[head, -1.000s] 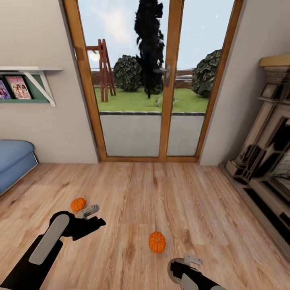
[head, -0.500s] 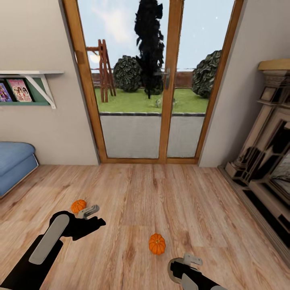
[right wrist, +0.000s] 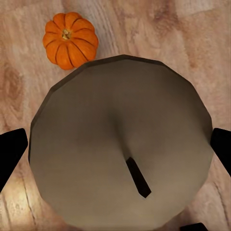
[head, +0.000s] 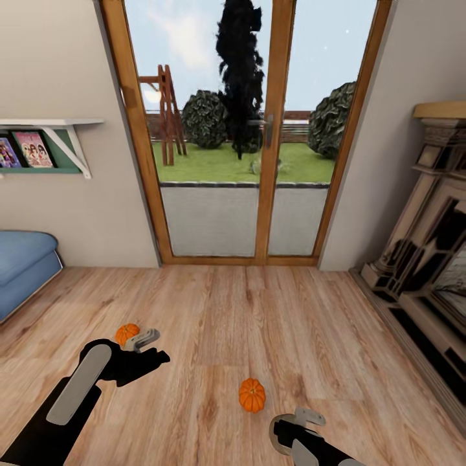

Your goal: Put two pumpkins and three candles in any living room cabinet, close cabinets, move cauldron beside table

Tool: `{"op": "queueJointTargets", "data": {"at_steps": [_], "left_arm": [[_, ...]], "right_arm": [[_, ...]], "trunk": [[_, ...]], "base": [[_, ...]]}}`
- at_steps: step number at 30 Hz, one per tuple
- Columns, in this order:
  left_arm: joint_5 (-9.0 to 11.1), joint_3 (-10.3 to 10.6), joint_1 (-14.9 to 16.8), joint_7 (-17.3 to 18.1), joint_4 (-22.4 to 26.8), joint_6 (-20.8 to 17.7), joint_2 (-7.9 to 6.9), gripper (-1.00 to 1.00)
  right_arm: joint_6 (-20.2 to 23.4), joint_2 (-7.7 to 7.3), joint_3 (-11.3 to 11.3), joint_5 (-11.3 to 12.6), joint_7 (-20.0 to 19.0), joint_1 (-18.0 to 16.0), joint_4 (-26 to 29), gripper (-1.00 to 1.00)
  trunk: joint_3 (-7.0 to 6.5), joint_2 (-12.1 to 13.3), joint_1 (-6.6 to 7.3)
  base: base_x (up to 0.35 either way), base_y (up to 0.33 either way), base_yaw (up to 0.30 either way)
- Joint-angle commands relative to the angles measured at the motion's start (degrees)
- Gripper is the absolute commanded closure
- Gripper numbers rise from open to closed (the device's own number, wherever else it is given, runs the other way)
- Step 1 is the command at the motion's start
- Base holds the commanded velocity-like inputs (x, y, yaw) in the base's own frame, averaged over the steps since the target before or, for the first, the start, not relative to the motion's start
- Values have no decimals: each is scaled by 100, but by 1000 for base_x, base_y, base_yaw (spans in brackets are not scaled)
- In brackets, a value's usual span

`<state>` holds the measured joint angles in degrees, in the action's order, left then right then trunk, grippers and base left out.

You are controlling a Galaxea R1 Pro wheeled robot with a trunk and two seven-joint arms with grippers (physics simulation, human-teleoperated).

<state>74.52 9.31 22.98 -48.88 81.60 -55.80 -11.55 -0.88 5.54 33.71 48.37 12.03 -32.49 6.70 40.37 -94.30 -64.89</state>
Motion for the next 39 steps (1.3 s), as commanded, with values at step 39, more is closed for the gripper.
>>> {"op": "queueJointTargets", "data": {"at_steps": [39], "left_arm": [[52,17,5,-60,5,-3,-5,-100]], "right_arm": [[5,0,40,80,20,-3,-11,100]], "trunk": [[-336,761,418]], "base": [[0,0,-219]]}}
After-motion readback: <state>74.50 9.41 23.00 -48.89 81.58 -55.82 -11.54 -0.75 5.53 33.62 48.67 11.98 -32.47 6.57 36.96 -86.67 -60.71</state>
